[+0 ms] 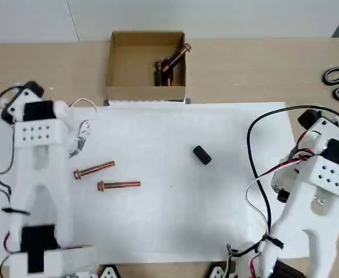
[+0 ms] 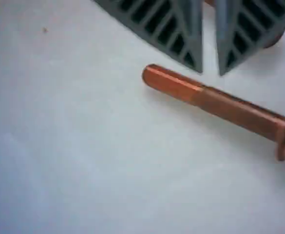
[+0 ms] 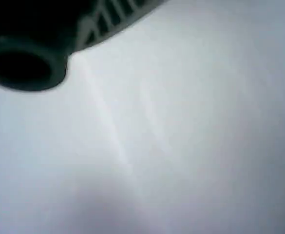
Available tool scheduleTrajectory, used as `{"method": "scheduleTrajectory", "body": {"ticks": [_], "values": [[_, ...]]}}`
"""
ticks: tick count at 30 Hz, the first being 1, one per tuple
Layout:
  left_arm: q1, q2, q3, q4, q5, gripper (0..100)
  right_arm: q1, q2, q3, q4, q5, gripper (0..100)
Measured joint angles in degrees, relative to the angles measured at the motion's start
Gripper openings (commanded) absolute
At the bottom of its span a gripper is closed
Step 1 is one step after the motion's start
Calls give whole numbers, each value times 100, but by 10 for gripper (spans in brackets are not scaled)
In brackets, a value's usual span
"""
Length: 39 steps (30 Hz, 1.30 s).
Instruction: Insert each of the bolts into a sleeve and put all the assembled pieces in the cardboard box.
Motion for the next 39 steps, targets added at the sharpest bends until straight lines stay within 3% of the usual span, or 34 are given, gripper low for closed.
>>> {"method": "scheduleTrajectory", "body": {"ticks": [5, 12, 25, 32, 39], "values": [[-44, 369, -466, 607, 431, 7, 9, 0, 0, 0, 0, 3], [-18, 448, -519, 668, 765, 7, 9, 0, 0, 0, 0, 3], [9, 1925, -923, 668, 914, 13, 9, 0, 0, -589, 0, 3], [132, 2259, -1055, 668, 914, 148, 9, 0, 0, -958, 0, 3], [545, 2259, -1055, 668, 914, 160, 9, 0, 0, -1196, 0, 3]]}}
